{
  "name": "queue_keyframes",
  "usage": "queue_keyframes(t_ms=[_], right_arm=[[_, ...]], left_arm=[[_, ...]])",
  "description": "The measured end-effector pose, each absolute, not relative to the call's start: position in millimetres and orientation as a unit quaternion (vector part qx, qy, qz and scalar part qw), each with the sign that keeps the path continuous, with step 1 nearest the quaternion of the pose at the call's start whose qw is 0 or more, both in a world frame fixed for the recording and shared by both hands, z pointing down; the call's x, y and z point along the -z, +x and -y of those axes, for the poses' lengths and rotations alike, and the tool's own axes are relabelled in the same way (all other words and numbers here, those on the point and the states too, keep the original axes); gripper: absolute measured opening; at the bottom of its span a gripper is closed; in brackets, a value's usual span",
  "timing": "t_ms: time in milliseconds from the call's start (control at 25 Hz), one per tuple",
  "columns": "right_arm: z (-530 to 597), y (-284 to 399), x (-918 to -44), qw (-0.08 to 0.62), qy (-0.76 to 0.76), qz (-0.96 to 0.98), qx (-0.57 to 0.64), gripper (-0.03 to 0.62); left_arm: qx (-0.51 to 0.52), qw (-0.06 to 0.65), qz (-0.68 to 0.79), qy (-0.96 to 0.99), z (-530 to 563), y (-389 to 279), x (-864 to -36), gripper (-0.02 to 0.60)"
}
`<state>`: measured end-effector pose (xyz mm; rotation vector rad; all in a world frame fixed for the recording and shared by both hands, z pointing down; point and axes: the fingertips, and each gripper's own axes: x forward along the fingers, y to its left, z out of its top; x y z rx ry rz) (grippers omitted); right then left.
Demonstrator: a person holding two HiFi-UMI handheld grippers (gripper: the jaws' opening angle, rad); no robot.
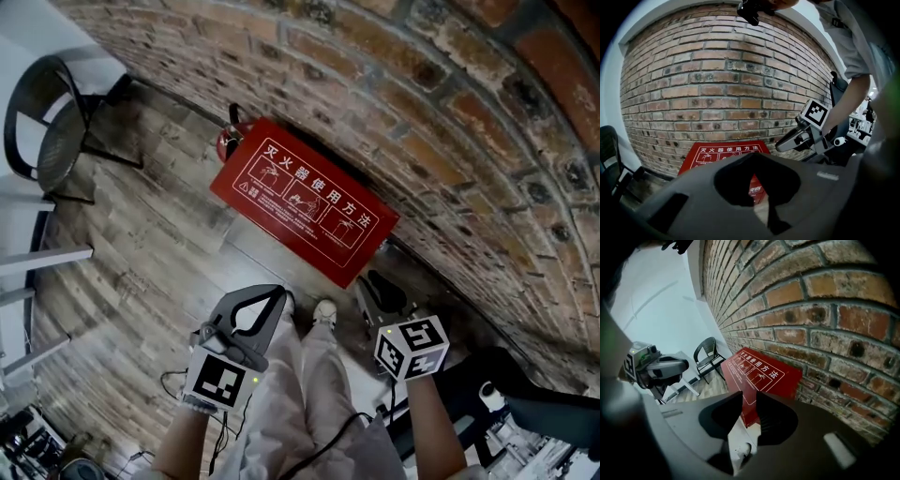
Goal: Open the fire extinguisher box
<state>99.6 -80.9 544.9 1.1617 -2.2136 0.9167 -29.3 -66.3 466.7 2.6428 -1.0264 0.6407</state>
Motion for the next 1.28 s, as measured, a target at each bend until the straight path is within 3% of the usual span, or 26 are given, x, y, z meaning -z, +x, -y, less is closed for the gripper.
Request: queue_keyframes(t_ms=[320,680,1160,1280], right_arm=[[80,99,-586,0.214,0.422,0.795,-0.38,0.186],[78,99,-617,0.151,0.42,0.77,-0.457,0.23],[81,98,-633,0.077,0.397,0.745,-0.531,0.255],[82,94,-632,0.065,0.387,0.747,-0.536,0.23]], left_arm=[[-0.231,0.127,0.348,0.9,70,-26,-515,0.0],[-0.261,0.15,0.344,0.889,66,-27,-572,0.0],[-0.272,0.181,0.362,0.873,65,-24,-614,0.0],[-0.273,0.183,0.357,0.874,64,-21,-623,-0.001]])
